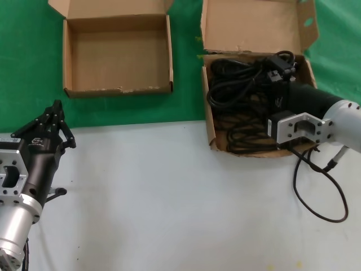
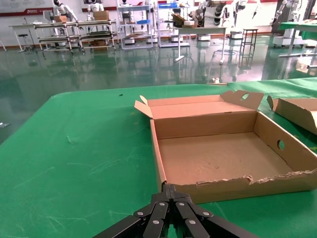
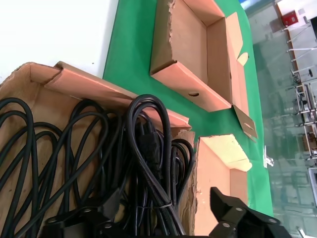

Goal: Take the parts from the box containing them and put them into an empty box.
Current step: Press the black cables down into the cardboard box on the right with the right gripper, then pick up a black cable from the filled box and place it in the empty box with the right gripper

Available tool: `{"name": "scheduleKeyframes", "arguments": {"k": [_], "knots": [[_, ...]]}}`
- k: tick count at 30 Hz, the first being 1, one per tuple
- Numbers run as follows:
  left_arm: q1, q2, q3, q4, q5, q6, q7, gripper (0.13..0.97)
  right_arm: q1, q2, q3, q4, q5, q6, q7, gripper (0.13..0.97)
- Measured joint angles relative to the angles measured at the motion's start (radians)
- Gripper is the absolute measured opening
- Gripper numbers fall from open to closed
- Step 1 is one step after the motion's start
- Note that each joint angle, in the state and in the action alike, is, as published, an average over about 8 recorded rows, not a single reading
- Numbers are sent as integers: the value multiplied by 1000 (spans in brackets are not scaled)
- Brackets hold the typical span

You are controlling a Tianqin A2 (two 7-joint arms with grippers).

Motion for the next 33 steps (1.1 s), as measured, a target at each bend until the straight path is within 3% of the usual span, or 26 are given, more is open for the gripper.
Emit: {"name": "scheduleKeyframes", "arguments": {"k": [15, 19, 27, 33], "knots": [[0, 0, 0, 0, 0, 0, 0, 145, -9, -15, 20, 13, -45, -29, 31, 397], [0, 0, 0, 0, 0, 0, 0, 145, -9, -18, 21, 10, -53, -32, 31, 397], [0, 0, 0, 0, 0, 0, 0, 145, -7, -19, 24, 15, -68, -37, 28, 251], [0, 0, 0, 0, 0, 0, 0, 145, -17, -11, 51, 71, -106, -69, 61, 217]]}}
